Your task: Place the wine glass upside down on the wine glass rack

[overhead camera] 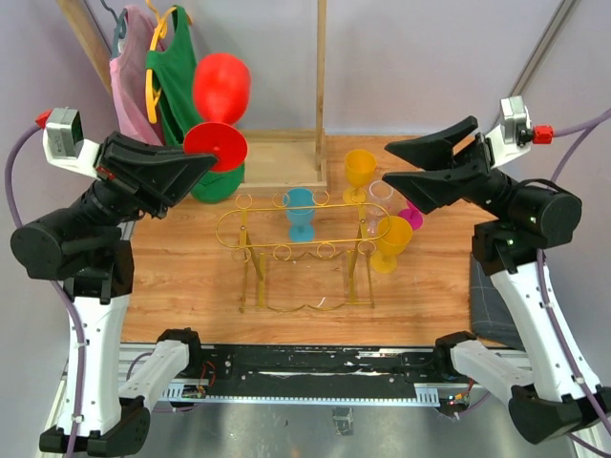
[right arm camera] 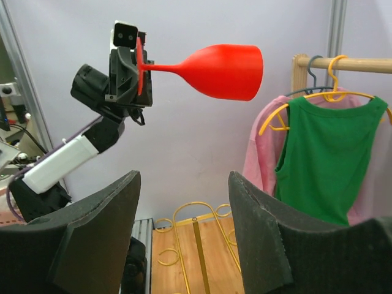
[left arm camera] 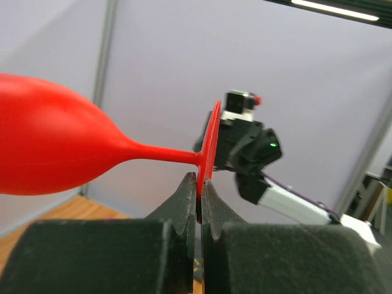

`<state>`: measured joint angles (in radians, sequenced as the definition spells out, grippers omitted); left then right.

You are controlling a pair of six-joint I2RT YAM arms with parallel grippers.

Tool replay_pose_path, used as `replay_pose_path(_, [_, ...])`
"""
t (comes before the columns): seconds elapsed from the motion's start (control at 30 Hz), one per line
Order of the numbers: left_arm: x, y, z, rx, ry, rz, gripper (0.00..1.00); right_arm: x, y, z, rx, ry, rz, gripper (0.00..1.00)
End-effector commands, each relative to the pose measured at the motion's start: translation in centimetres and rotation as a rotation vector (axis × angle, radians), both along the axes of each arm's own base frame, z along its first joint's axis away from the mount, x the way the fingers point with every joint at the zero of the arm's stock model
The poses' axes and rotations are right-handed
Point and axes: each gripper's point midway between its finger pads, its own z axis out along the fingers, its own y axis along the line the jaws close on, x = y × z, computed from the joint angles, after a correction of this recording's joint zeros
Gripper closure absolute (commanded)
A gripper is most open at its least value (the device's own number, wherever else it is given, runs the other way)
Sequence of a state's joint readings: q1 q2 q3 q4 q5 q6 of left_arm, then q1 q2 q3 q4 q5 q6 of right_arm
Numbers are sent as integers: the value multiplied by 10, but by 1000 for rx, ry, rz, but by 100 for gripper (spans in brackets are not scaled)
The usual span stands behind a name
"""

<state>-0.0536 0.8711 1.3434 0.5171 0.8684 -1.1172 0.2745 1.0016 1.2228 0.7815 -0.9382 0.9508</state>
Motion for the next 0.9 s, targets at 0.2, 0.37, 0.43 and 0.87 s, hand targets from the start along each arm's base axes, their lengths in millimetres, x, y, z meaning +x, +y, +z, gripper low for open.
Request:
replay_pose_path(0.2, [105,25,-71,89,312,349,100,1,-16,-38,-82,23,-191,39])
replay_pose_path(0.37, [130,27,-103,89,462,365,100,-5,-23,-45,-96,25,-247,38])
replay_pose_path(0.43, [135,29,-113,90,498,375,100,-6,-25,-48,-106,19,-266,38])
replay_pose_path(0.87, [137,28,-170,88,728,354,100,-9,-29,-57,-122,28,-299,39])
